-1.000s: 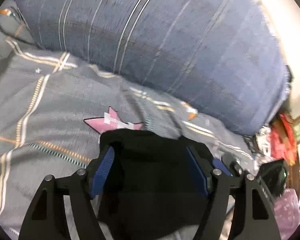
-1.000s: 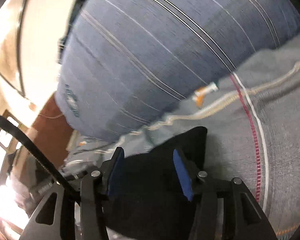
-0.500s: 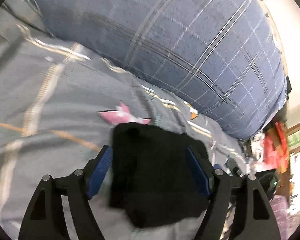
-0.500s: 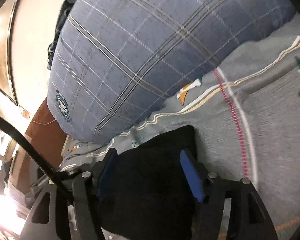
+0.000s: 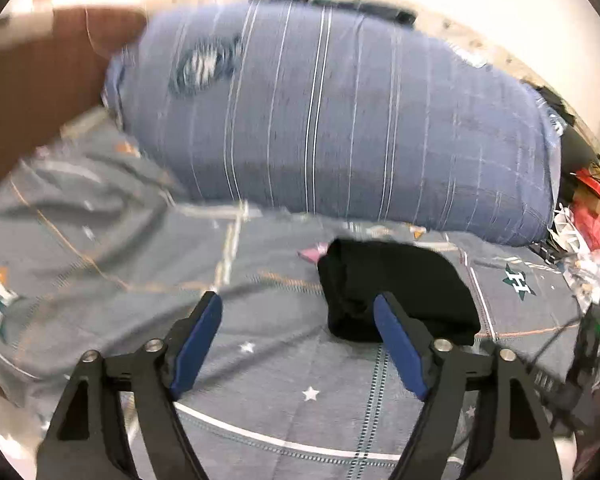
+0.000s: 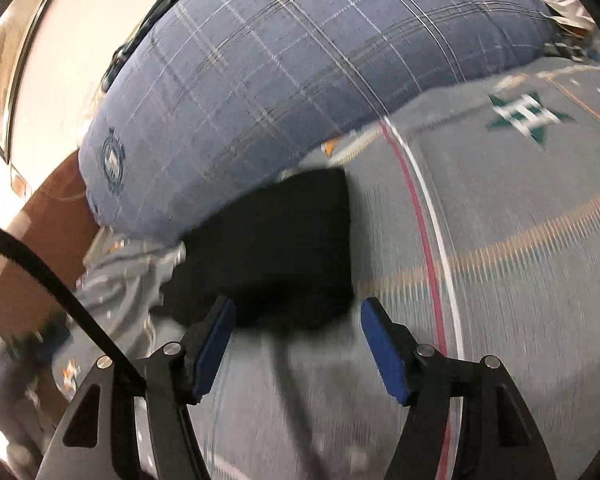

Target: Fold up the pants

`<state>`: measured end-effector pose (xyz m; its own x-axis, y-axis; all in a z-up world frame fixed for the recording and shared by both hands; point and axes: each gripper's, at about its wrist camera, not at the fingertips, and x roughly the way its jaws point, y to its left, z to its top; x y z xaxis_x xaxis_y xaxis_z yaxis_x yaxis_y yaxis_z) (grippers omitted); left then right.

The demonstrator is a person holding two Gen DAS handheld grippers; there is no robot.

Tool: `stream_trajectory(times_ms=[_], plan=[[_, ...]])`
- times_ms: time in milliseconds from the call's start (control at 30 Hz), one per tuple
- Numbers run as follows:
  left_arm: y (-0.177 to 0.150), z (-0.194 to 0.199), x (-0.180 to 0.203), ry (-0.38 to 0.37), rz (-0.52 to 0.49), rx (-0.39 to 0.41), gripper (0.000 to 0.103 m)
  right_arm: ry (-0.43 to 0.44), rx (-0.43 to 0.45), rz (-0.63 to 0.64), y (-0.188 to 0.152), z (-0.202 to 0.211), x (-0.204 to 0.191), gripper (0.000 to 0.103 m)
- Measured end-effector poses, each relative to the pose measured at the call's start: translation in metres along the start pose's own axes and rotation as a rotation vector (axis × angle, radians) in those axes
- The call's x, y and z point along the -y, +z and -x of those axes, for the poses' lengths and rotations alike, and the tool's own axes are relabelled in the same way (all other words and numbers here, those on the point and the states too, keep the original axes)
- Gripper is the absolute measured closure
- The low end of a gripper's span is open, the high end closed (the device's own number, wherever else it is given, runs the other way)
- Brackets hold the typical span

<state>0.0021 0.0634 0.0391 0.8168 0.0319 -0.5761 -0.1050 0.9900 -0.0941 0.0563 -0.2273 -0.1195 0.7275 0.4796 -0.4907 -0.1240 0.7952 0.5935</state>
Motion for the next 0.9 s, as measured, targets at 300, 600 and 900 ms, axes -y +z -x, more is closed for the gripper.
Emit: stream_trajectory(times_ms=[300,600,900], plan=[[-0.008,0.08,0.015,0.157,-0.091,0.315,0.0,-0.045,0.006,0.083,-0.042,0.038,-0.033,0.029],[-0.017,0.063,0.026,0.111,-0.082,0.191,0.0,-0.039,-0.026,0.182,-0.056,0.031,-0.062,0.025],[-0.032,0.041,0.038,0.064,-0.117,0.095,0.0,-0.106,-0.037,0.186,-0.06,0.025,-0.056,0.023]])
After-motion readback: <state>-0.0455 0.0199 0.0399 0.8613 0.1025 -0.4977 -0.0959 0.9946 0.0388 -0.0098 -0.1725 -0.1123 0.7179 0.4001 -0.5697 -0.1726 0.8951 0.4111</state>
